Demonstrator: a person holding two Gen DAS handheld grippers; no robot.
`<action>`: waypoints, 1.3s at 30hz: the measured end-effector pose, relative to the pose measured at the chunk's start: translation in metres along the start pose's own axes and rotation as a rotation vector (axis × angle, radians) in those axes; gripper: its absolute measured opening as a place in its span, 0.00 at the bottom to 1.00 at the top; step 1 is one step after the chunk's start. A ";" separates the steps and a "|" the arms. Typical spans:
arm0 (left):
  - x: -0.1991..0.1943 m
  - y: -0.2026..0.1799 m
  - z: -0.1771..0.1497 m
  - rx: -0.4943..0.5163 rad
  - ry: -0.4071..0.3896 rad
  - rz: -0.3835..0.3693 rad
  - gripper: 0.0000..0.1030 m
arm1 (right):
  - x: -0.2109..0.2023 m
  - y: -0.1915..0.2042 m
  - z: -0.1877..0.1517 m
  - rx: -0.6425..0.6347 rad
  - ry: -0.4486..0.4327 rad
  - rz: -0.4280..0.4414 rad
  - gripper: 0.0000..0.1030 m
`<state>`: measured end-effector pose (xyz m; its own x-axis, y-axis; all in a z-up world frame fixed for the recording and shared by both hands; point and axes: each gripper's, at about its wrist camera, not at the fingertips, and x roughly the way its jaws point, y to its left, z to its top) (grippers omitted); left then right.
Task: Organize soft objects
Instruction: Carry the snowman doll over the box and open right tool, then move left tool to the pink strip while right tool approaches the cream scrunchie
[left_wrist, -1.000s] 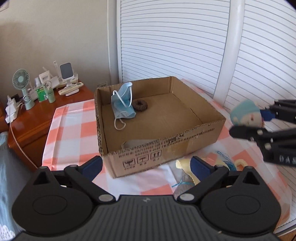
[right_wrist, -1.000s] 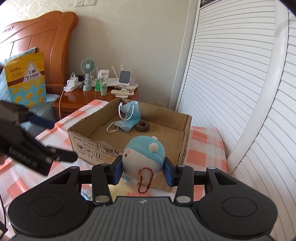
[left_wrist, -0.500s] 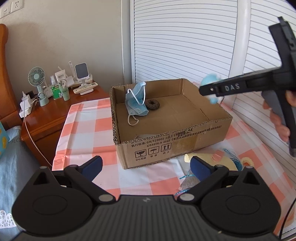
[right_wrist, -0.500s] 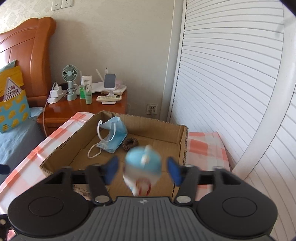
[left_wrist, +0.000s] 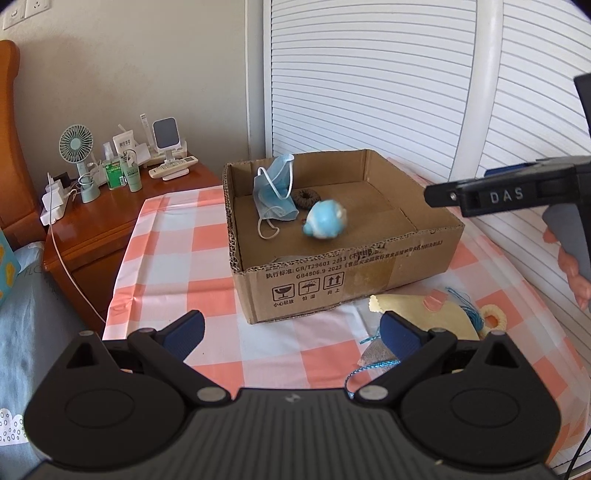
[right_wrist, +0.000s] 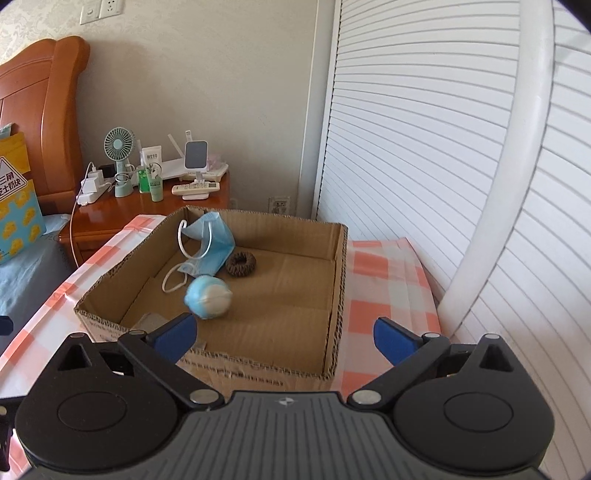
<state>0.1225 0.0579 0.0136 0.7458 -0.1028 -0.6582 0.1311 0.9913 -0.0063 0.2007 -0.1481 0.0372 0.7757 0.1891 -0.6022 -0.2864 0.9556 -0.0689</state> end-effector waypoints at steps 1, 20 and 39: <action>0.000 0.000 0.000 0.001 0.000 0.000 0.98 | -0.002 -0.001 -0.003 0.007 0.004 0.000 1.00; -0.010 -0.007 -0.010 0.017 0.014 0.006 0.98 | -0.018 -0.016 -0.091 0.101 0.153 -0.124 1.00; 0.010 -0.043 -0.008 0.078 0.051 -0.118 0.98 | -0.007 -0.036 -0.141 0.098 0.228 -0.117 1.00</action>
<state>0.1194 0.0153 0.0016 0.6882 -0.2119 -0.6938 0.2676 0.9631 -0.0287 0.1262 -0.2156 -0.0683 0.6505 0.0310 -0.7588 -0.1382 0.9873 -0.0781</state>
